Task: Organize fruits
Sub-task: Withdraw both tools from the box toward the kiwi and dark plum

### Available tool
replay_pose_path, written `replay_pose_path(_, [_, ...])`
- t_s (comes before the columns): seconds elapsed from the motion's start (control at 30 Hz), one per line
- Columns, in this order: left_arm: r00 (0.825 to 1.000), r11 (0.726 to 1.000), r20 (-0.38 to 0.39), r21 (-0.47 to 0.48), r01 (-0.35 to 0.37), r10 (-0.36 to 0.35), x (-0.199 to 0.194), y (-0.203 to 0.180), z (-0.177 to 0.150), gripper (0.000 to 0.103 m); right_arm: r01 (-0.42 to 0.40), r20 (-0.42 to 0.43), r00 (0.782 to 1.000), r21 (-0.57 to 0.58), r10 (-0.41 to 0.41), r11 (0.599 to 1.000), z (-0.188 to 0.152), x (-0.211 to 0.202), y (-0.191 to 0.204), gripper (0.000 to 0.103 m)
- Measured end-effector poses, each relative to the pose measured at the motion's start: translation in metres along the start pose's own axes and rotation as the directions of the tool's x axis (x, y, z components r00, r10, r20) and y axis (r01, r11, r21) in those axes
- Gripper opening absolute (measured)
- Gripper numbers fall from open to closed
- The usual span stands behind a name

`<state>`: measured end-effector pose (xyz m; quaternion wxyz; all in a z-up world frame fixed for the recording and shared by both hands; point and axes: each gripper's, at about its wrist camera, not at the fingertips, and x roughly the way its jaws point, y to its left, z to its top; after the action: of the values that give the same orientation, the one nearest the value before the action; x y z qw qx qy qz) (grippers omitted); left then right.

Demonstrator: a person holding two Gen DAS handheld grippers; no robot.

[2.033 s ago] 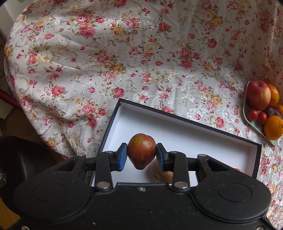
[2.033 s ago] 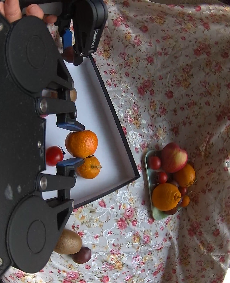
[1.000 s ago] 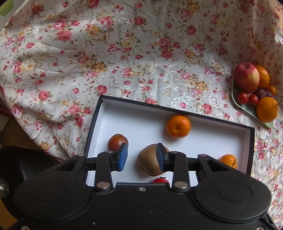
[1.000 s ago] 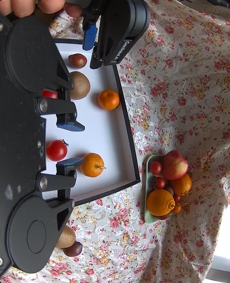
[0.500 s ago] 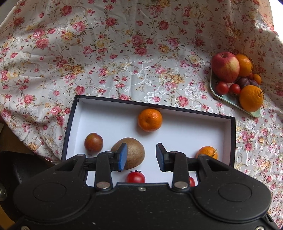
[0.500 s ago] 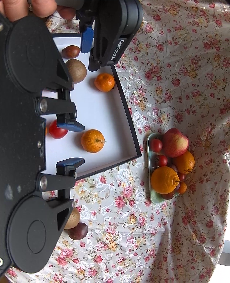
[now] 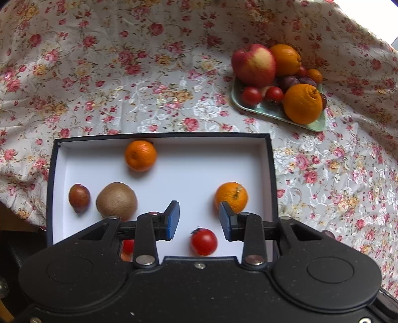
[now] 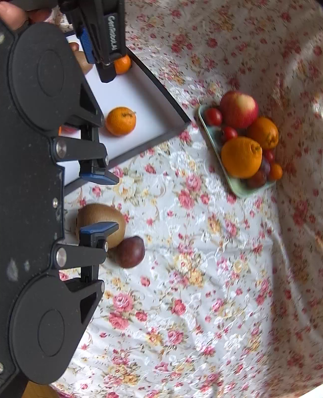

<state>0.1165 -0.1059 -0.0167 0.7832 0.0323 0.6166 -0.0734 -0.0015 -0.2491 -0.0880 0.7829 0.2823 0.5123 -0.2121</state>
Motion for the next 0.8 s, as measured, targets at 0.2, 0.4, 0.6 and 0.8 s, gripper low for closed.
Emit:
replay_pose_path(0.2, [0.999, 0.997, -0.016, 0.068, 0.033, -0.032, 0.0, -0.039, -0.01, 0.044, 0.062, -0.077, 0.996, 0.174, -0.049, 0.983, 0.008, 0.007, -0.056, 0.035])
replay_pose_path(0.4, [0.995, 0.986, -0.063, 0.139, 0.09, -0.082, 0.006, -0.08, -0.027, 0.044, 0.119, -0.137, 0.987, 0.282, -0.083, 0.952, 0.007, 0.011, -0.102, 0.035])
replay_pose_path(0.6, [0.982, 0.967, -0.126, 0.197, 0.161, -0.138, 0.011, -0.115, -0.043, 0.044, 0.147, -0.144, 0.984, 0.307, -0.107, 0.94, 0.003, 0.008, -0.125, 0.035])
replay_pose_path(0.8, [0.986, 0.95, -0.127, 0.281, 0.137, -0.105, 0.015, -0.139, -0.057, 0.044, 0.133, -0.178, 0.981, 0.344, -0.075, 0.93, 0.003, 0.008, -0.138, 0.035])
